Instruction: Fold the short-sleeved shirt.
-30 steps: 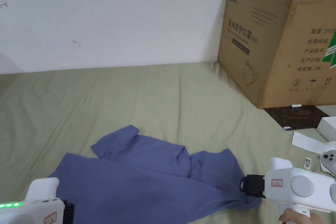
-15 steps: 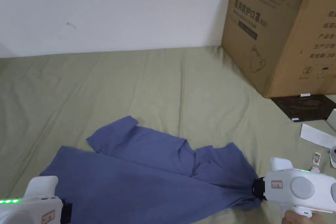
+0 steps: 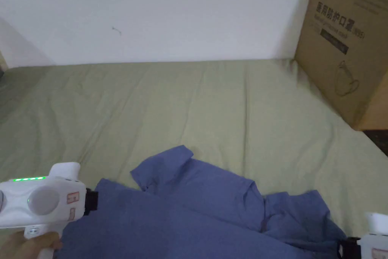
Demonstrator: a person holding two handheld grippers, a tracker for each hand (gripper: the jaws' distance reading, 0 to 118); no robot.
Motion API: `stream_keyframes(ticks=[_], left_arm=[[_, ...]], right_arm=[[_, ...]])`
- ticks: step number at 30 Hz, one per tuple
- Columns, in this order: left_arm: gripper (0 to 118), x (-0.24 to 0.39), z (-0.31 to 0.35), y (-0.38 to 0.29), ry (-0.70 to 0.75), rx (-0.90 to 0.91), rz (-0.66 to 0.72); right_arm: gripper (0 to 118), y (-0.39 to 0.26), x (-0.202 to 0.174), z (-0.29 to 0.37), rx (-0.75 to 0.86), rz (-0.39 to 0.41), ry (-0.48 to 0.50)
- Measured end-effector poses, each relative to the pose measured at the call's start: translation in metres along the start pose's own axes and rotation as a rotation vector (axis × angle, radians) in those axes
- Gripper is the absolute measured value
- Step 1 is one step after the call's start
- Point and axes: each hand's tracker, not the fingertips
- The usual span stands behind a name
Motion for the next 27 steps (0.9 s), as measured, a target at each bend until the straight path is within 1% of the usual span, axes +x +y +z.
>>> stream_keyframes(ticks=[1,2,3,4,5,6,8,9,10,11,12,13,14,15,16,18,19,21,23,27], left_arm=[[62,-0.002,-0.01,0.01,0.03,0.004,0.012],[93,-0.004,-0.022,0.02,0.032,0.0,0.009],[110,-0.006,-0.033,0.028,0.028,-0.011,0.015],[114,-0.006,-0.041,0.034,0.017,-0.014,0.026],[112,-0.004,-0.047,0.039,-0.006,-0.011,0.03],[113,-0.003,-0.056,0.043,-0.017,-0.019,0.031],[112,0.001,-0.076,0.049,-0.011,-0.051,0.013],[110,0.003,-0.085,0.048,-0.004,-0.076,0.005],[93,0.002,-0.094,0.047,-0.006,-0.091,0.006],[66,0.001,-0.101,0.042,-0.019,-0.113,0.028],[54,0.001,-0.108,0.038,-0.041,-0.148,0.045],[52,0.004,-0.113,0.03,0.001,-0.163,0.03],[46,0.007,-0.108,0.026,0.0,-0.086,0.004],[30,0.011,-0.104,0.027,0.024,-0.095,-0.015],[4,0.015,-0.101,0.028,0.029,-0.086,-0.014],[2,0.019,-0.102,0.029,0.081,-0.085,-0.082],[2,0.019,-0.103,0.03,0.053,-0.108,-0.071],[2,0.019,-0.093,0.035,0.059,-0.108,-0.078],[2,0.019,-0.073,0.039,0.037,-0.084,-0.081],[2,0.014,-0.018,0.056,0.023,0.006,-0.091]], right_arm=[[2,0.0,-0.001,-0.001,-0.009,0.005,-0.011],[2,0.0,0.0,-0.001,-0.011,0.007,-0.013],[2,0.0,0.0,-0.001,-0.015,0.007,-0.014],[2,0.0,0.0,-0.002,-0.025,0.004,-0.018],[2,0.0,0.001,-0.003,-0.029,0.0,-0.018],[2,0.001,0.002,-0.004,-0.032,-0.005,-0.014],[2,0.001,0.002,-0.004,-0.041,-0.018,-0.012],[2,0.001,0.003,-0.004,-0.039,-0.025,-0.007],[2,0.002,0.003,-0.004,-0.04,-0.028,-0.006],[2,0.002,0.004,-0.005,-0.039,-0.028,-0.005],[2,0.002,0.004,-0.005,-0.039,-0.027,-0.002],[2,0.004,0.005,-0.008,-0.047,-0.028,-0.002],[2,0.004,0.004,-0.008,-0.052,-0.031,0.001],[2,0.004,0.003,-0.008,-0.052,-0.033,0.003],[2,0.004,0.002,-0.007,-0.051,-0.033,0.002],[2,0.004,0.001,-0.007,-0.044,-0.041,0.017],[2,0.005,0.001,-0.006,-0.042,-0.048,0.022],[2,0.008,-0.002,-0.003,-0.037,-0.051,0.014],[2,0.015,-0.004,0.004,-0.024,-0.06,0.009],[2,0.039,-0.011,0.023,0.033,-0.071,0.039]])
